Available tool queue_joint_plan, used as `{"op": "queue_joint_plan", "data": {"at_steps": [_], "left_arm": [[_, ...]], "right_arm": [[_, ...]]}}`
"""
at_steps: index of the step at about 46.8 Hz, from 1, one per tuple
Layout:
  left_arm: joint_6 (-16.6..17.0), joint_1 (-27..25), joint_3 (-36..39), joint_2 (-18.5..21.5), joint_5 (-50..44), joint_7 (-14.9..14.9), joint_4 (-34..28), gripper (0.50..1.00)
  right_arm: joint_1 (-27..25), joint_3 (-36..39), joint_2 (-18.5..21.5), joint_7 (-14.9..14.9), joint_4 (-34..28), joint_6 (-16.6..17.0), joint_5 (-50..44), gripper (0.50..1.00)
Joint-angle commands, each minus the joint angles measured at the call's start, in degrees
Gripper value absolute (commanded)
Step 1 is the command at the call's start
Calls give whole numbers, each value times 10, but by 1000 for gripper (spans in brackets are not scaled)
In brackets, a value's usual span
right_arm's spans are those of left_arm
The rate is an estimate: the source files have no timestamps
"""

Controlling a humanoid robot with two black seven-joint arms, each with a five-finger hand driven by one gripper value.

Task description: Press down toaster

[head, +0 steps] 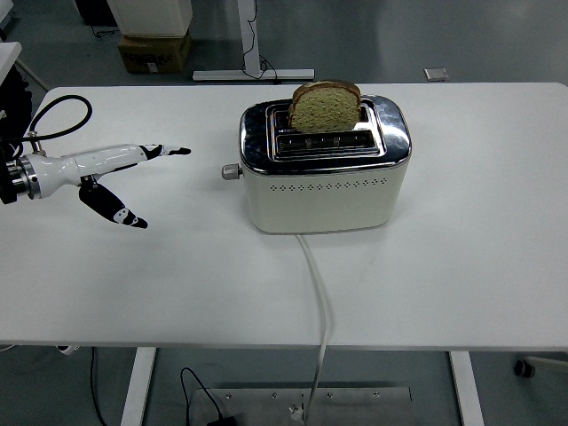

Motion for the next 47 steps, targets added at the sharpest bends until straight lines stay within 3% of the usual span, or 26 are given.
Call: {"op": "queue_joint_plan", "data": {"at_steps": [1,47], "left_arm": [[11,0,0,-7,2,2,0,1000],[11,14,9,-50,3,6,7,1000]], "right_arm": [[0,1,0,0,0,0,0,998],[0,0,0,0,0,0,0,998]]}}
